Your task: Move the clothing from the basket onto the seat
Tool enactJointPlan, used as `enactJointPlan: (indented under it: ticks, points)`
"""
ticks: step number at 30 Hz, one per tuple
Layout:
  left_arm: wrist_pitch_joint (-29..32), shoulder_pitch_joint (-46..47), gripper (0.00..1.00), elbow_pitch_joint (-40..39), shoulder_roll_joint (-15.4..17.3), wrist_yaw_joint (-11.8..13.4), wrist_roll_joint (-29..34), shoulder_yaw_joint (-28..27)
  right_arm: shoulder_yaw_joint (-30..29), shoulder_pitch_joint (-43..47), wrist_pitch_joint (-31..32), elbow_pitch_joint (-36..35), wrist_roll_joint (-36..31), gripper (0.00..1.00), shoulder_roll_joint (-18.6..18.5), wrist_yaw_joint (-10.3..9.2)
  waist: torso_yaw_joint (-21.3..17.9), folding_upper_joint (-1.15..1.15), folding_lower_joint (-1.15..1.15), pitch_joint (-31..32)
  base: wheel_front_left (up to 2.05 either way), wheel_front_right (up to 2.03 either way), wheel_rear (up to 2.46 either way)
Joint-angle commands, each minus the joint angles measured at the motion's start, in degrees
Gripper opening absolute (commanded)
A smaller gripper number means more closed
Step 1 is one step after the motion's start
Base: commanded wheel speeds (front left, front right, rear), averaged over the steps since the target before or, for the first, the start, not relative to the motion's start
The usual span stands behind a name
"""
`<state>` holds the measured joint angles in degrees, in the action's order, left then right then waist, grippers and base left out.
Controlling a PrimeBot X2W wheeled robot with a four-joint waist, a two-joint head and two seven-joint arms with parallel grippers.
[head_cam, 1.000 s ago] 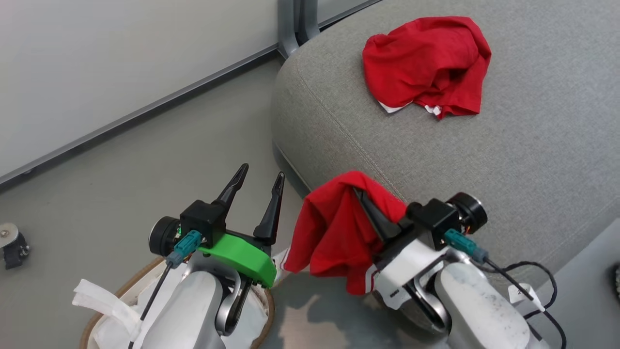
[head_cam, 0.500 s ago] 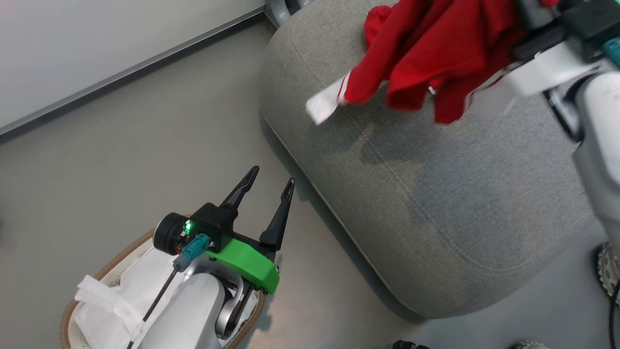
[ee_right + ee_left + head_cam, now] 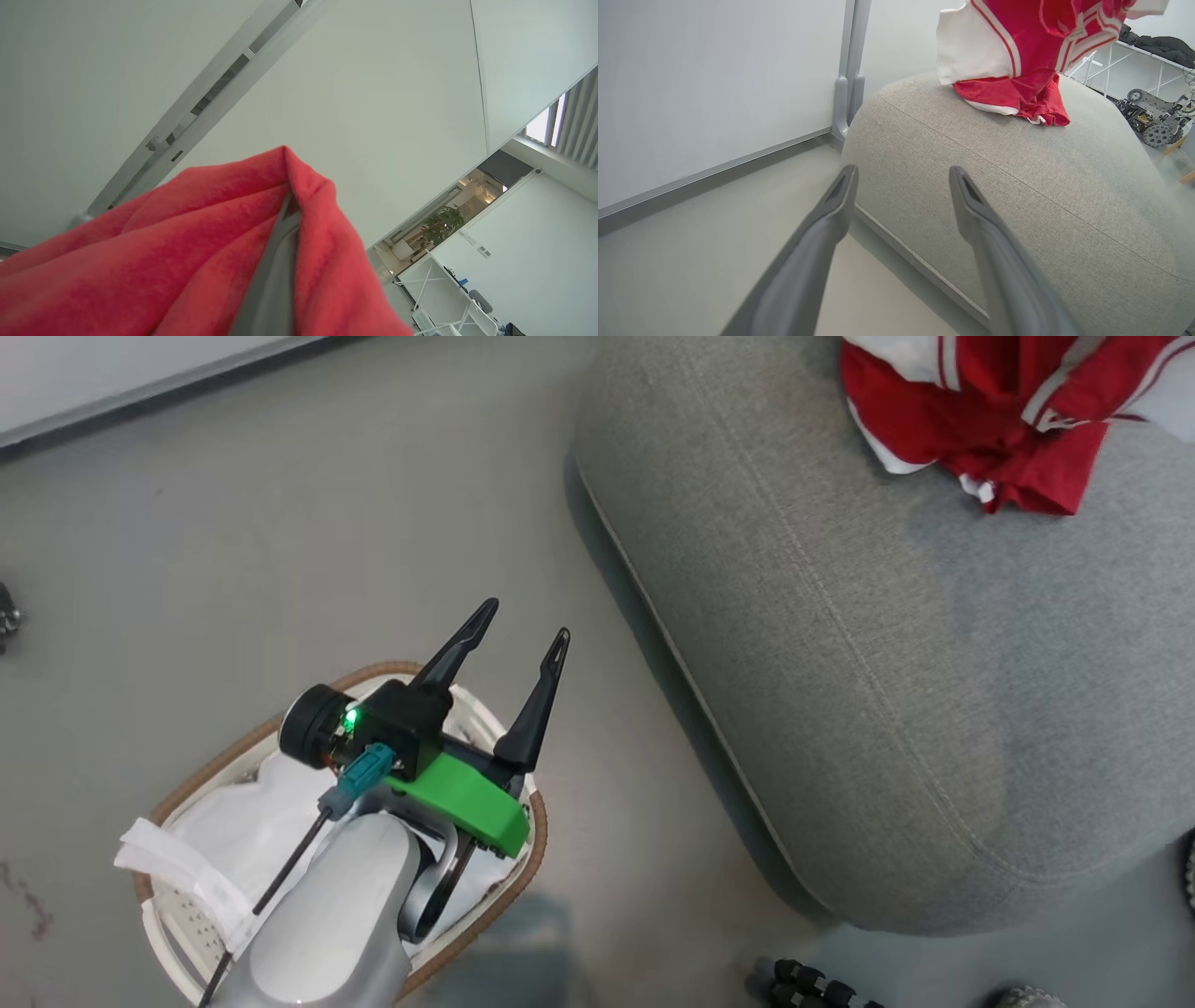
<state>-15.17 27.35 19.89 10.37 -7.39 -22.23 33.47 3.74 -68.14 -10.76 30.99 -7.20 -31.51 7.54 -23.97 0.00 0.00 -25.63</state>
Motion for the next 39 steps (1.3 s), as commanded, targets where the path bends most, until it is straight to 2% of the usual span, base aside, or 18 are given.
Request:
enactJointPlan:
  ticks: [1, 3, 8, 14, 22, 23, 24, 25, 34, 39]
  points:
    - [0.0, 1.5, 1.0, -0.4, 0.7, -0.1, -0.8, 0.2, -1.9, 0.2, 0.0, 0.7, -0.7, 0.0, -0.8, -0.1, 4.1, 0.0, 0.0, -4.2, 0.0, 0.0, 0.0]
    - [0.0, 2.2, 1.0, -0.7, 1.2, -0.1, -0.9, 0.6, -5.8, 1.8, -0.1, 1.8, -1.5, 0.0, -1.2, -0.1, 5.0, 0.0, 0.0, -5.6, 0.0, 0.0, 0.0]
    - [0.0, 3.4, 1.0, -1.4, 2.7, -0.1, -1.1, 0.4, -13.9, 7.9, -1.0, 4.8, -2.9, 0.0, 1.5, -0.1, 6.1, 0.0, 0.0, -8.3, 0.0, 0.0, 0.0]
    - [0.0, 3.6, 1.0, -1.2, 3.8, -0.1, -1.3, -0.1, -20.0, 16.0, -2.8, 8.2, -3.6, 0.0, 6.7, -0.1, 6.5, 0.0, 0.0, -9.2, 0.0, 0.0, 0.0]
    - [0.0, 1.8, 1.0, 0.0, 3.5, -0.1, -1.5, -0.4, -24.5, 23.2, -4.3, 9.0, -5.1, 0.0, 11.7, -0.1, 5.8, 0.0, 0.0, -7.1, 0.0, 0.0, 0.0]
    - [0.0, 1.5, 1.0, 0.1, 3.4, -0.1, -1.6, -0.5, -25.0, 23.8, -4.3, 8.9, -5.3, 0.17, 12.2, -0.1, 5.7, 0.0, 0.0, -6.7, 0.0, 0.0, 0.0]
    - [0.0, 1.3, 1.0, 0.3, 3.2, -0.1, -1.6, -0.7, -25.2, 24.9, -4.4, 8.8, -5.6, 0.91, 12.8, -0.1, 5.5, 0.0, 0.0, -6.2, 0.0, 0.0, 0.0]
    - [0.0, 1.1, 1.0, 0.5, 3.0, -0.1, -1.7, -0.9, -25.5, 25.7, -4.4, 8.3, -5.4, 1.0, 13.4, -0.1, 5.4, 0.0, 0.0, -5.8, 0.0, 0.0, 0.0]
    - [0.0, -1.3, 1.0, 1.6, 0.8, -0.1, -1.3, -3.1, -25.6, 37.1, -4.5, -0.6, -3.3, 1.0, 17.8, -0.1, 5.8, 0.0, 0.0, -0.7, 0.0, 0.0, 0.0]
    - [0.0, -3.4, 1.0, 2.2, -0.2, -0.1, -0.7, -5.4, -24.2, 42.6, -4.5, -3.1, -1.4, 1.0, 19.5, -0.1, 6.5, 0.0, 0.0, 2.2, 0.0, 0.0, 0.0]
